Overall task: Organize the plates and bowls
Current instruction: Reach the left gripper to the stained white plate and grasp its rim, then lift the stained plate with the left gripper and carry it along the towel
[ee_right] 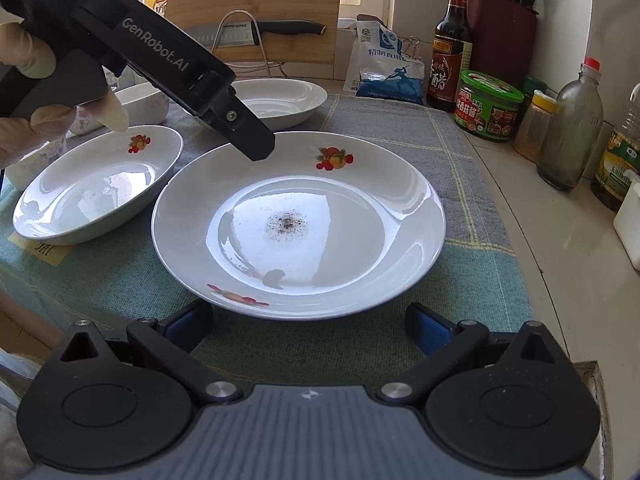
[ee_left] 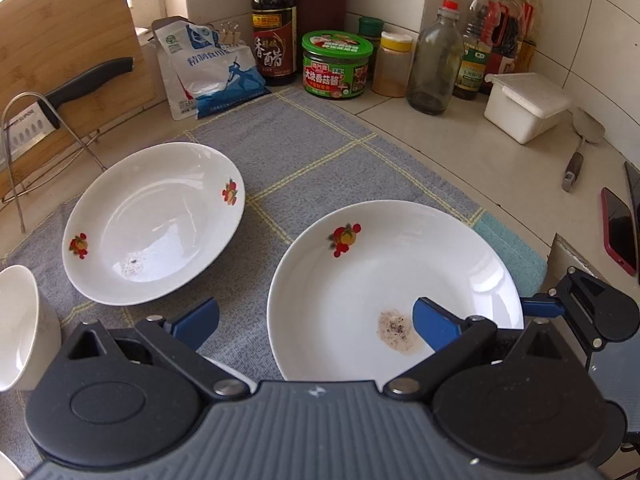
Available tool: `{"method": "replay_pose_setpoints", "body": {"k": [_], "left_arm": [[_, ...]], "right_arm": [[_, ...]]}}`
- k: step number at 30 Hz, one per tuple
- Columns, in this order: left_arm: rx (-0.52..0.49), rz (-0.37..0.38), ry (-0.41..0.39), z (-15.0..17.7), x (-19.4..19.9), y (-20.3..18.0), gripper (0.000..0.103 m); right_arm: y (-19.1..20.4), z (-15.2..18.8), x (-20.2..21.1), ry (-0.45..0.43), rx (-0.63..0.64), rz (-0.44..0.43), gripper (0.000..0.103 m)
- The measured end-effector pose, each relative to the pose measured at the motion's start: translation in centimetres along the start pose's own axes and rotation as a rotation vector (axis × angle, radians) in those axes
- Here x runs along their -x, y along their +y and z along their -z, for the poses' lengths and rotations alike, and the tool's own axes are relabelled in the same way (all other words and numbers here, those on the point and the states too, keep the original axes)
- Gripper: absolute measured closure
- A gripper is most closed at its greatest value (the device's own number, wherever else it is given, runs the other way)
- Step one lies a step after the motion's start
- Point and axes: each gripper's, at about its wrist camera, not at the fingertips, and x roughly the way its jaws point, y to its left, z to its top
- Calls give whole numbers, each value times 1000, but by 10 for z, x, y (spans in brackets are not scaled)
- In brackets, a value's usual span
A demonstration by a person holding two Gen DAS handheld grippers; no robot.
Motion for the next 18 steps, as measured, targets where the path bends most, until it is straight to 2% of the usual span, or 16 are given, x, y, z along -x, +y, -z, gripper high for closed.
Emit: {"method": "replay_pose_setpoints", "body": {"k": [9, 14, 18], "left_arm": [[-91, 111, 93, -19, -37, 5, 3], [-115, 196, 169, -28, -54, 10, 14], [-152, 224, 196, -34, -62, 12, 19]], "right_arm": [[-7, 2, -1, -33, 27, -34, 0], [-9, 0, -3, -41, 49, -54, 0], [-10, -2, -4, -33, 59, -68, 0]]}}
